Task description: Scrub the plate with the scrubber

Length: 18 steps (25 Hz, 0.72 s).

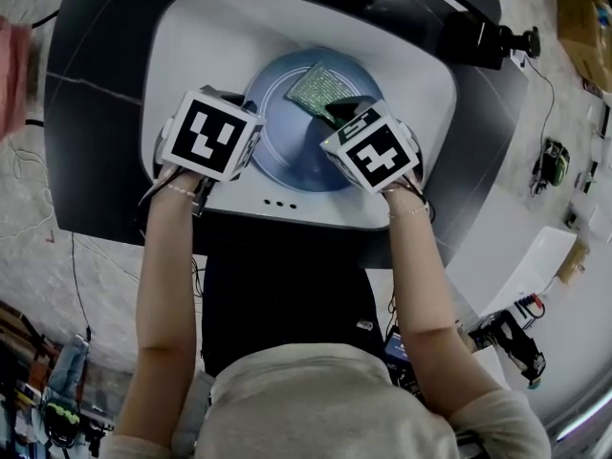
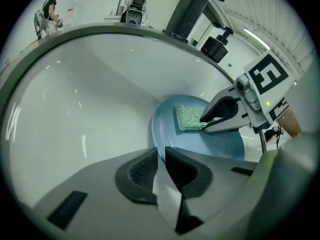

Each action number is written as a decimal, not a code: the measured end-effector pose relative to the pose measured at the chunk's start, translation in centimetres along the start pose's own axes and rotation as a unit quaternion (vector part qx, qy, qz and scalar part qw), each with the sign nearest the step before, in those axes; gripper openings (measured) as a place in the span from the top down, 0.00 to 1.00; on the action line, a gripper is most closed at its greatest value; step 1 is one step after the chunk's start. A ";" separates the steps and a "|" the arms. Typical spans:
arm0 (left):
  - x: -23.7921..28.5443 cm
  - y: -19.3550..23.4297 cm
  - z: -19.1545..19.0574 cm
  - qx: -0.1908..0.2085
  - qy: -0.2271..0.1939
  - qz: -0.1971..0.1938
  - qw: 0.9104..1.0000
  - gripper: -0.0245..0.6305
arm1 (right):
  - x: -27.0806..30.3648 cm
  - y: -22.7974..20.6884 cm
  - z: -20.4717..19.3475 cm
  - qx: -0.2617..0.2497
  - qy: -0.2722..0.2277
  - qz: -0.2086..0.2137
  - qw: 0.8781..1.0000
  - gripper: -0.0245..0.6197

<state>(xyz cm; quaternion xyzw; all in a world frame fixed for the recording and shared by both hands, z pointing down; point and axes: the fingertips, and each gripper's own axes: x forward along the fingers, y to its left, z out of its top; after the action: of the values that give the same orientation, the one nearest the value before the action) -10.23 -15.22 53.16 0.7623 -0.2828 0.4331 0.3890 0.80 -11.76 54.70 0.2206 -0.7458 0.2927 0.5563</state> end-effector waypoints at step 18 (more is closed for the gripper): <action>-0.4 0.9 -0.2 0.017 0.012 0.035 0.999 0.89 | -1.1 7.3 -1.4 -0.033 0.019 0.097 0.995 0.82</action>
<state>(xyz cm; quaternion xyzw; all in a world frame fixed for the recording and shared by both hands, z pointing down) -11.21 -15.53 53.16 0.7529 -0.2975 0.4604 0.3642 -2.71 -5.47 52.56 0.1228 -0.7621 0.3245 0.5466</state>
